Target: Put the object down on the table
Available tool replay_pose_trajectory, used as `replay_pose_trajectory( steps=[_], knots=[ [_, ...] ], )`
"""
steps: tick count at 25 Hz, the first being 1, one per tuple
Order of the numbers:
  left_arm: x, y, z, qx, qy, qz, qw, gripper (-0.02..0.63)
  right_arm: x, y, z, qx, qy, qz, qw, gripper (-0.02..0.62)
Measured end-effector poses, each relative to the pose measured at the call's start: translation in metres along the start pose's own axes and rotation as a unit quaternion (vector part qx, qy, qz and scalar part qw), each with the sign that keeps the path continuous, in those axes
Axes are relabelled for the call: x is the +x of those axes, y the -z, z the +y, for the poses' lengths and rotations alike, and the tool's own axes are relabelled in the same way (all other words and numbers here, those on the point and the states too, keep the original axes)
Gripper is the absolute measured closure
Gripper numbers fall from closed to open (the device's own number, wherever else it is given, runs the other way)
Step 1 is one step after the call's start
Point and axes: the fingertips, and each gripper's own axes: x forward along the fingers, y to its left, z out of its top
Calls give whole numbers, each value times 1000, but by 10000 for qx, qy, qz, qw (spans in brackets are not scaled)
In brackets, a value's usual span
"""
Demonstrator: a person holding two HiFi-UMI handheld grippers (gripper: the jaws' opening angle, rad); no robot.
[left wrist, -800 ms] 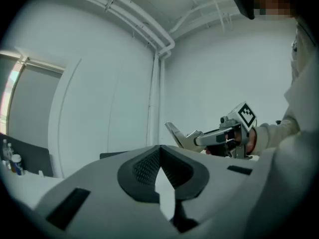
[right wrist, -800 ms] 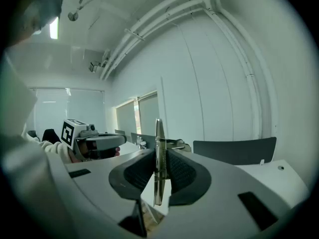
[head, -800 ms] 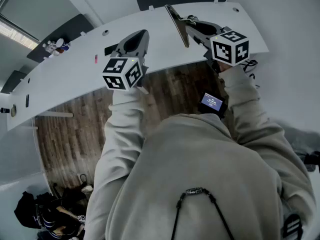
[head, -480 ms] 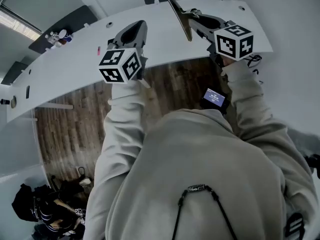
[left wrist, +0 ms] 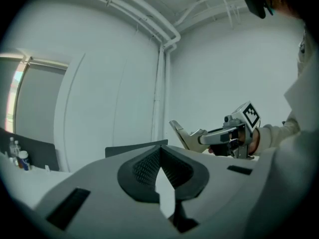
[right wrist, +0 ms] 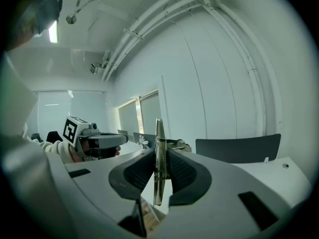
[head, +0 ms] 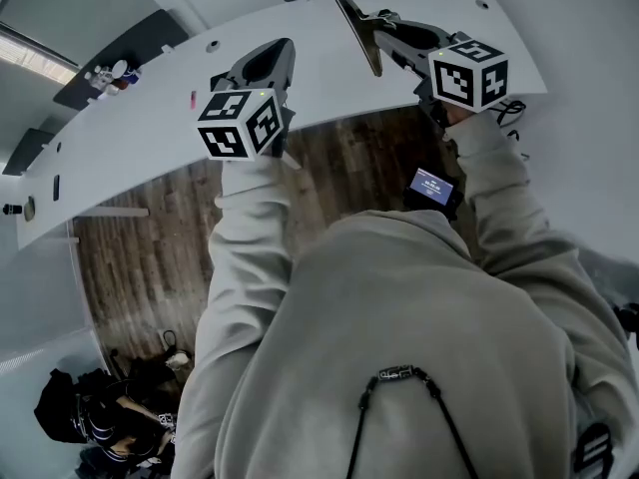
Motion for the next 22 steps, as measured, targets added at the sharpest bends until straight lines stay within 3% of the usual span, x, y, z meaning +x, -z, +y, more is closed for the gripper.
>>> replay_pose_trajectory(
  steps=[4, 9, 14, 18, 22],
  knots=[
    [8, 1, -1, -2, 21, -171, 9999, 603, -1, 6, -15, 116, 61, 0, 9999, 505],
    [29, 2, -37, -76, 247, -94, 9996, 603, -30, 12, -38, 311, 158, -12, 9994, 505],
    [47, -9, -69, -489, 308, 3, 9983, 603, -71, -2, -56, 310, 235, -22, 9992, 505],
    [77, 17, -56, -276, 124, 205, 9993, 603, -62, 12, -81, 270, 132, -15, 9995, 506],
    [95, 27, -46, -340, 166, 291, 9989, 603, -50, 24, -99, 282, 76, 74, 9995, 505]
  ],
)
